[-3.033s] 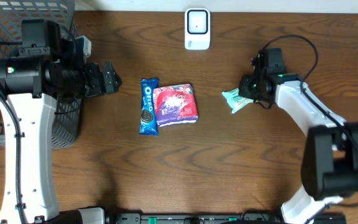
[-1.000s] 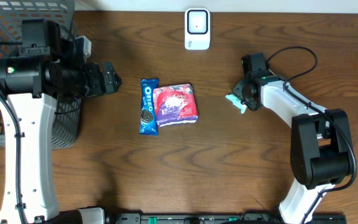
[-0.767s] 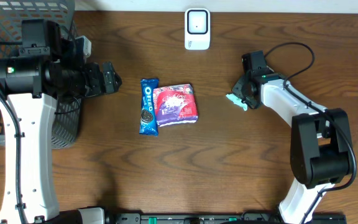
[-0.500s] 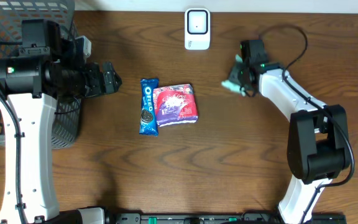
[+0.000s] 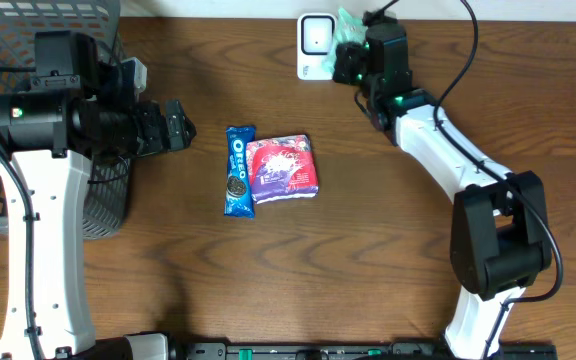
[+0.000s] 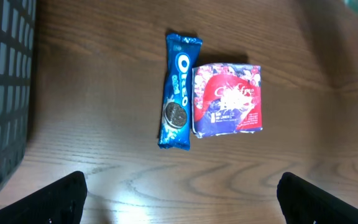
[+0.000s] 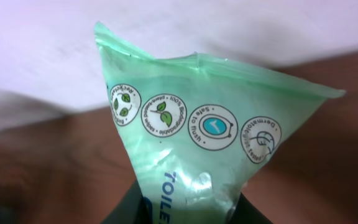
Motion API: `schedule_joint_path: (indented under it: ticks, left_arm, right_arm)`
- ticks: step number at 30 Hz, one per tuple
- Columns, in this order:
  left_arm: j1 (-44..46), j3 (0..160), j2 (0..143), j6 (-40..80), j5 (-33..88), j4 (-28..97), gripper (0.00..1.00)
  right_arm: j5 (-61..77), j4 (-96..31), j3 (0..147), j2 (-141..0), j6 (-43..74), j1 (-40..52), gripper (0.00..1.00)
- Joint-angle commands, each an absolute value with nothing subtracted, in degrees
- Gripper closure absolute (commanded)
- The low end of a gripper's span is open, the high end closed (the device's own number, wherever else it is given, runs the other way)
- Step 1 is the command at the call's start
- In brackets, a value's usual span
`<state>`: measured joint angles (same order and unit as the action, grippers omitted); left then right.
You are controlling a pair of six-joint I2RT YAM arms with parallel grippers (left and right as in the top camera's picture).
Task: Scan the item barcode
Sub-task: 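Lift the wipes pack up to the white scanner window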
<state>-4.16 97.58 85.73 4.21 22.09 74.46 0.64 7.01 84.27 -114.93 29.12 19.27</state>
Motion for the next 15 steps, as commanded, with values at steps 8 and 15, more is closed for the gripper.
schedule_joint_path:
  ticks: [8,15]
  left_arm:
    - [-4.05,97.73,85.95,3.46,21.78,74.56,0.02]
    - [-4.05,97.73,85.95,3.46,21.78,74.54,0.02]
  right_arm:
    - [1.02,21.47,86.26,-123.26,43.24,21.45,0.86]
    - [4.86,21.21,94.63,-130.13,44.82,21.47,0.86]
